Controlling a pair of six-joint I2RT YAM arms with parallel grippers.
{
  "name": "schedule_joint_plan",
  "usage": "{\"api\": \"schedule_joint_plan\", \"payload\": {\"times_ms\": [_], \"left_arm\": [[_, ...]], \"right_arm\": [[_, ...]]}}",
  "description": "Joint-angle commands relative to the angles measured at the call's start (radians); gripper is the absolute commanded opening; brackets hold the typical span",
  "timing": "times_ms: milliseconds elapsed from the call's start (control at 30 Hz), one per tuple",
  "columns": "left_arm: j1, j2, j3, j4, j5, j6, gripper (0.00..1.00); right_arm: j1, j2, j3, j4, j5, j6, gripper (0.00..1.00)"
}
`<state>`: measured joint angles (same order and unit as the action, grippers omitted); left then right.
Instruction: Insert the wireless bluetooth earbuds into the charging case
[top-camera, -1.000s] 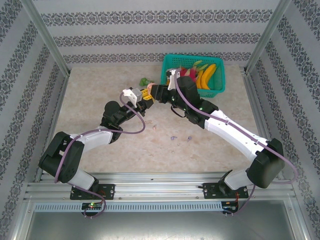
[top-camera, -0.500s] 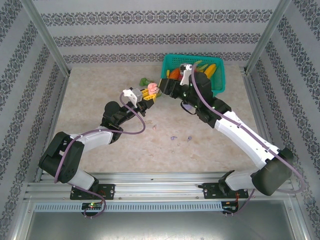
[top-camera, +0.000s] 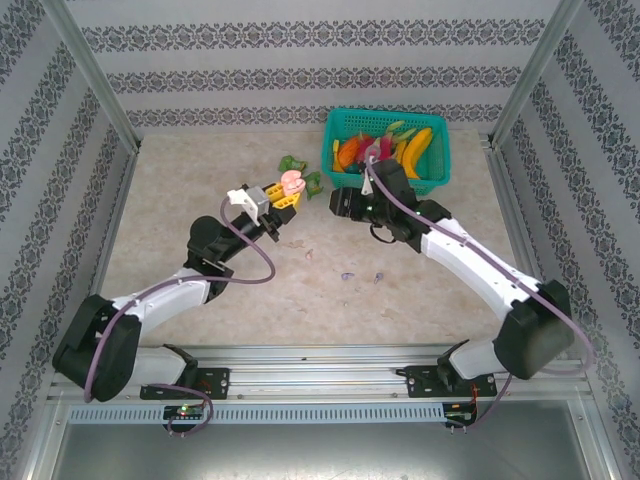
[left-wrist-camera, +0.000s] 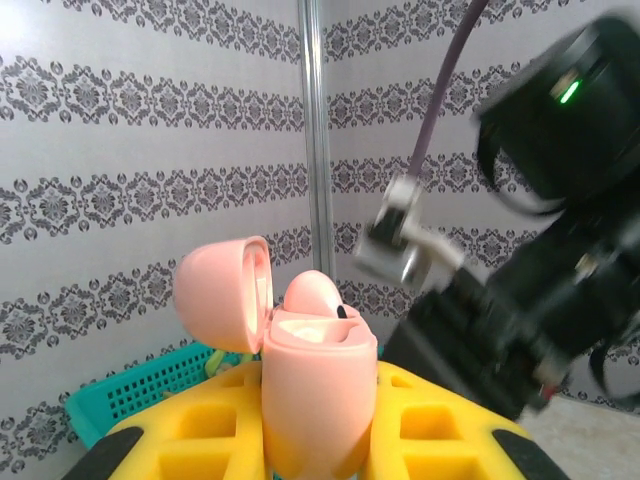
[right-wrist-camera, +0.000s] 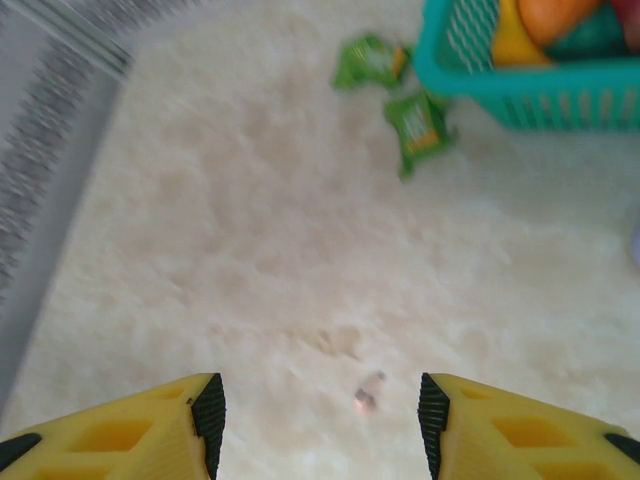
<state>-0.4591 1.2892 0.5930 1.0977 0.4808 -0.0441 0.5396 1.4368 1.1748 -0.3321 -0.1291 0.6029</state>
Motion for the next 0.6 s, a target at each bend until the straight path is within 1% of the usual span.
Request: {"api": "schedule_joint_plan", "payload": {"times_ms": [0,167,267,400,567], "left_arm": [[-0.013,-0.062,-0.032,-0.033,-0.023,0.026,0.00],[-0.011,-0.153,-0.092,-0.066,-0.063,0.029,0.00],[-0.008,-0.205,-0.124,-0.088,-0.084,0.030,0.00],[-0.007,-0.274,-0.163,-0.122,-0.103,0.036,0.00],[-0.003,-0.339,-0.195,-0.154,-0.124,0.042,0.00]], "right_arm": [[0.026,0.067,-0.008,-0.089,-0.010,-0.020,0.55],[0.128,0.186,0.036,-0.140,0.083,0.004,0.55],[0.174,0.269,0.076,-0.148,0.097,0.008,0.56],[0.197,0.374,0.136,-0.145,0.089,0.006,0.56],[0.200,0.484,0.207,-0.121,0.056,0.002,0.56]]}}
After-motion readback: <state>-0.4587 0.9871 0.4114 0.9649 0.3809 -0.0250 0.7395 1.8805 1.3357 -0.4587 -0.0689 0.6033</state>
